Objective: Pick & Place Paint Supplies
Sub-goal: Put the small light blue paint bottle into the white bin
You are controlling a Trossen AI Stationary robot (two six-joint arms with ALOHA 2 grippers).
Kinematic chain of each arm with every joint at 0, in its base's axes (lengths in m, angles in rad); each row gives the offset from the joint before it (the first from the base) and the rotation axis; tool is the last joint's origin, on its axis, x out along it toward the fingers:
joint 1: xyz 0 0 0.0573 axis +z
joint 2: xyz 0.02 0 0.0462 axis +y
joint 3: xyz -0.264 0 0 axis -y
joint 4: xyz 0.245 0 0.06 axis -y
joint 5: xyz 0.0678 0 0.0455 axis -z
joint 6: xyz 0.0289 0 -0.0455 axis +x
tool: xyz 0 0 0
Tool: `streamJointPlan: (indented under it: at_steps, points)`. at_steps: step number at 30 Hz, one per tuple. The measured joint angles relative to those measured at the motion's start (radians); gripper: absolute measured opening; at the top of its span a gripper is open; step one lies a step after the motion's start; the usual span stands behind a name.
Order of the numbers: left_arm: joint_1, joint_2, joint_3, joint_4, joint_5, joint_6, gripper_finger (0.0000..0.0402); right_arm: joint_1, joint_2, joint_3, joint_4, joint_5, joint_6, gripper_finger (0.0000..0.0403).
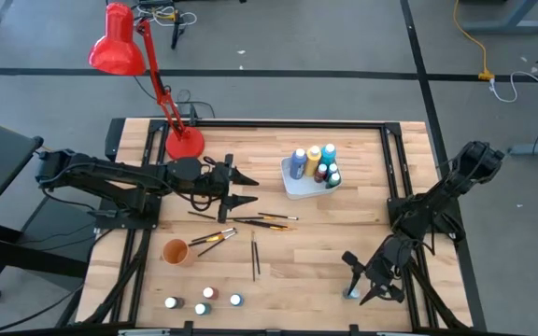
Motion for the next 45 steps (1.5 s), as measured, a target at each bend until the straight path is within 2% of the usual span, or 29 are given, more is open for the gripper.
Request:
streamJointPlan:
  at_steps: [12,20,22,26,29,32,38,41,45]
  points:
    - [0.0,0.0,0.0,0.017,0.0,-0.016,0.021,0.0,0.131,-0.002,0.069,0.018,-0.032,0.0183]
    - [0.0,0.0,0.0,0.031,0.0,-0.011,0.021,0.0,0.141,-0.003,0.158,0.003,-0.017,0.0108]
    - [0.0,0.0,0.0,0.03,0.0,-0.011,0.021,0.0,0.141,-0.003,0.158,0.003,0.009,0.0104]
    - [0.0,0.0,0.0,0.03,0.0,0.009,0.021,0.0,0.141,-0.003,0.167,0.061,0.054,0.0104]
    - [0.0,0.0,0.0,0.03,0.0,0.026,0.021,-0.001,0.141,-0.003,0.23,0.115,0.026,0.0104]
    - [0.0,0.0,0.0,0.03,0.0,0.029,0.021,-0.009,0.141,-0.003,0.349,0.201,-0.074,0.0104]
    - [0.0,0.0,0.0,0.029,0.0,0.029,0.021,-0.1,0.141,-0.002,0.616,0.563,-0.209,0.0112]
    - [0.0,0.0,0.0,0.029,0.0,0.06,0.021,-0.183,0.141,-0.002,0.678,0.736,-0.216,0.011]
    - [0.0,0.0,0.0,0.027,0.0,0.108,0.021,-0.307,0.141,-0.002,0.669,0.956,-0.15,0.0106]
